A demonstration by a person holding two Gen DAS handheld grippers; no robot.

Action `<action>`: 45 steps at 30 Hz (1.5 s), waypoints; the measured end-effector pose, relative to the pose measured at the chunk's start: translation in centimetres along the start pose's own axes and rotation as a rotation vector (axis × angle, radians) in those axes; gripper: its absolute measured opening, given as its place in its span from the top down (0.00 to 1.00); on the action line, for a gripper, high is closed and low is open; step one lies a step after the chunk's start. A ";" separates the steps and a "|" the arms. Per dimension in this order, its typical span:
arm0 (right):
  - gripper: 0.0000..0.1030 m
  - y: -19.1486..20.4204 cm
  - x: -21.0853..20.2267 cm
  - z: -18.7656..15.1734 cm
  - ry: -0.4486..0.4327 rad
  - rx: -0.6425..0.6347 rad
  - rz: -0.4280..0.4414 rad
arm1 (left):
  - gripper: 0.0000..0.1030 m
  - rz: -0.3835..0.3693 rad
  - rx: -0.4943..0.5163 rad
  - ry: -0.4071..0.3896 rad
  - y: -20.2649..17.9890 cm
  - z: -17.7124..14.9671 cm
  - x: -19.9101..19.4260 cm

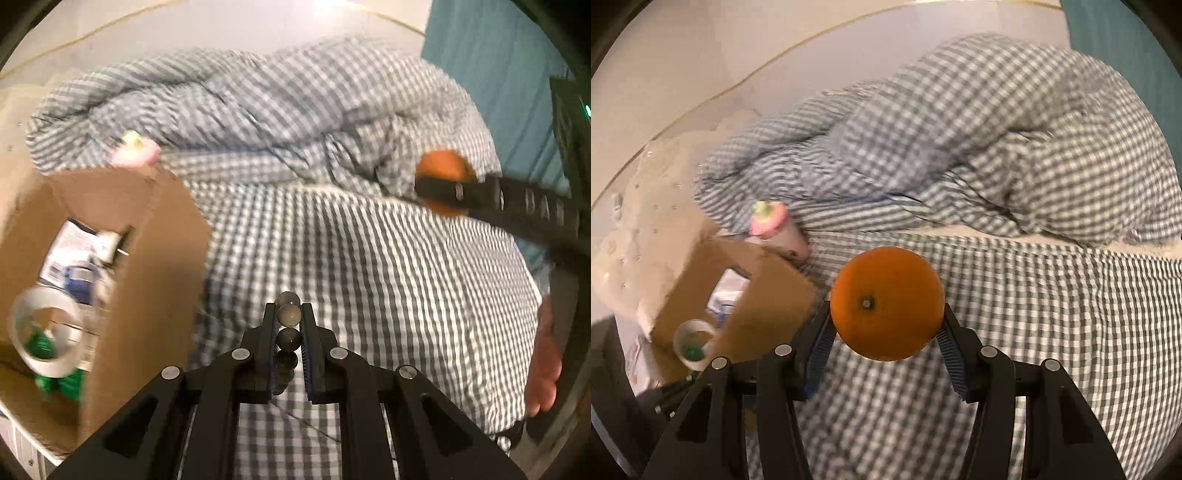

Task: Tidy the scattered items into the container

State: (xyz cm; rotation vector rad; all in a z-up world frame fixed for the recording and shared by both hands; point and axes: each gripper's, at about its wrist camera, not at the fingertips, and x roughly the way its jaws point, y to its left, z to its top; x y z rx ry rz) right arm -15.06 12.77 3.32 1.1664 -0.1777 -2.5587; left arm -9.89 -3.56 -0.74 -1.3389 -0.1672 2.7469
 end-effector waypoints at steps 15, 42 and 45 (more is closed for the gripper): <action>0.48 18.0 2.4 0.2 0.017 -0.150 0.217 | 0.89 0.169 -0.114 -0.093 12.3 0.0 -7.7; 0.11 8.7 -5.0 -6.9 -0.188 0.019 -0.235 | 0.00 0.178 -0.095 -0.189 12.2 -2.1 -7.2; 0.11 7.2 -5.4 -9.4 -0.163 0.051 -0.276 | 0.00 0.186 -0.071 -0.209 10.5 -2.7 -8.0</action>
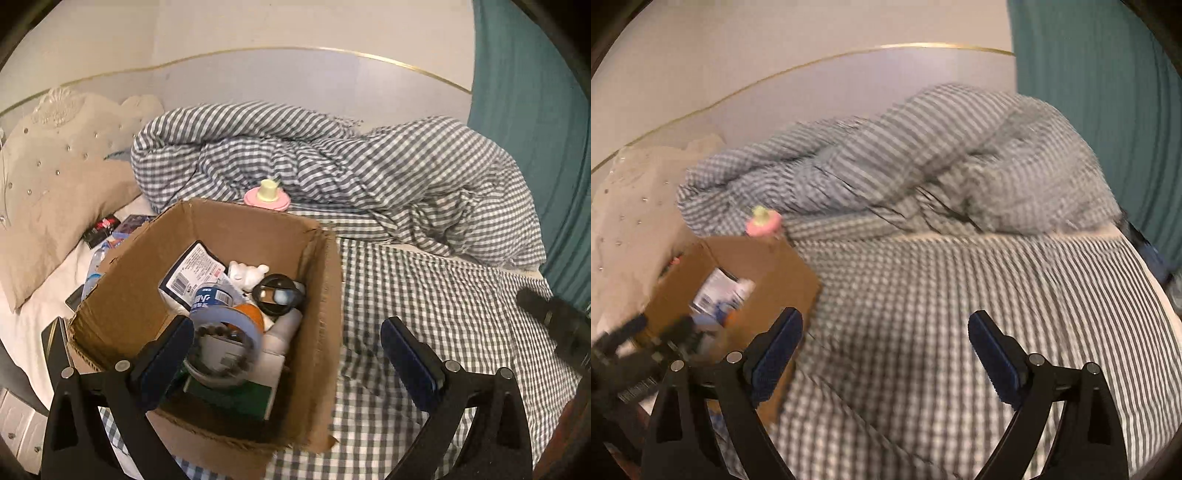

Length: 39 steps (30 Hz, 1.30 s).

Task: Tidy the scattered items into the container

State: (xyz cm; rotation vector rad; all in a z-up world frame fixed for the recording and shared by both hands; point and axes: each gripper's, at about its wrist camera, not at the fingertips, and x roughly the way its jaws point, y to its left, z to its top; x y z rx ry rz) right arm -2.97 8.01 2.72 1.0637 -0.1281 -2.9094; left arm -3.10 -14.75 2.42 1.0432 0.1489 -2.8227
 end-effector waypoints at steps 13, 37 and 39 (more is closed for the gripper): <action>0.11 -1.5 -2.1 -2.2 0.028 0.005 -0.017 | 0.00 0.026 0.061 -0.012 -2.2 -1.8 -2.0; 0.11 -1.8 -0.5 -3.6 0.103 -0.025 -0.029 | 0.00 0.030 0.081 0.068 -2.9 -2.1 -0.2; 0.11 -2.0 -0.4 -3.7 0.110 -0.027 -0.042 | 0.00 0.031 0.082 0.073 -2.9 -2.1 -0.1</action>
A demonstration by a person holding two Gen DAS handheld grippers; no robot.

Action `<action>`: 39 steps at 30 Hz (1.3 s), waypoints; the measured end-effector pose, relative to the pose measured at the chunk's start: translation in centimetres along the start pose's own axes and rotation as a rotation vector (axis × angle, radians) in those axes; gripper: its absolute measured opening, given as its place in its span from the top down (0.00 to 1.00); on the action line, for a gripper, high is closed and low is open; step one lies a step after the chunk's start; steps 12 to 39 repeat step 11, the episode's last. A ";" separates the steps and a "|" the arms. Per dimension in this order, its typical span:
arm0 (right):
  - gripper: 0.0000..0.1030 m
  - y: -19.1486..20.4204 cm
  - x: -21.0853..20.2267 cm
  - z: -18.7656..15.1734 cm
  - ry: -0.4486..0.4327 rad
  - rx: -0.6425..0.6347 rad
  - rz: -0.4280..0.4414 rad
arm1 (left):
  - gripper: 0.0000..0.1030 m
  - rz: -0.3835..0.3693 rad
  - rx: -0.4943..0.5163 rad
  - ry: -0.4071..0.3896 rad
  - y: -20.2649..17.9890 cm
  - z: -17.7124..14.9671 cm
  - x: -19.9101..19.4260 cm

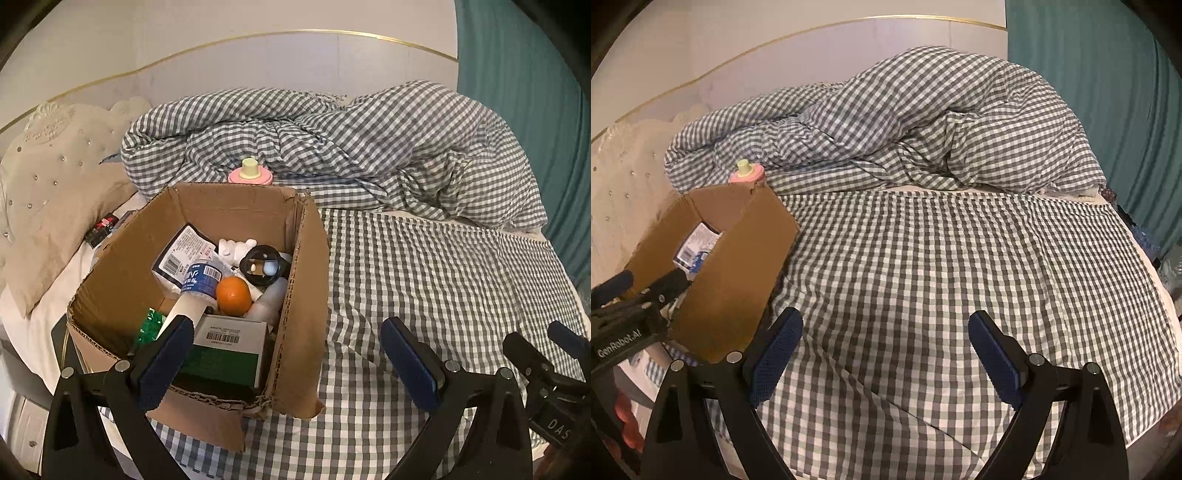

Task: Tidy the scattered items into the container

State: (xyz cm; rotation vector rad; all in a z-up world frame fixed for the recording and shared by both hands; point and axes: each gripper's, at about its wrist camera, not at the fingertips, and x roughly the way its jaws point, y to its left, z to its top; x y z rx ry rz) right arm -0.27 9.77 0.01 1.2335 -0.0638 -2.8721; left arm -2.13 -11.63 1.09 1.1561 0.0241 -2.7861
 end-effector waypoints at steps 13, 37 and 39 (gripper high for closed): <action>0.11 -1.2 0.6 -0.6 0.035 0.016 -0.035 | 0.00 -0.027 0.022 -0.073 -0.8 -0.7 -0.8; 0.11 -1.2 0.6 -0.6 0.035 0.016 -0.035 | 0.00 -0.027 0.022 -0.073 -0.8 -0.7 -0.8; 0.11 -1.2 0.6 -0.6 0.035 0.016 -0.035 | 0.00 -0.027 0.022 -0.073 -0.8 -0.7 -0.8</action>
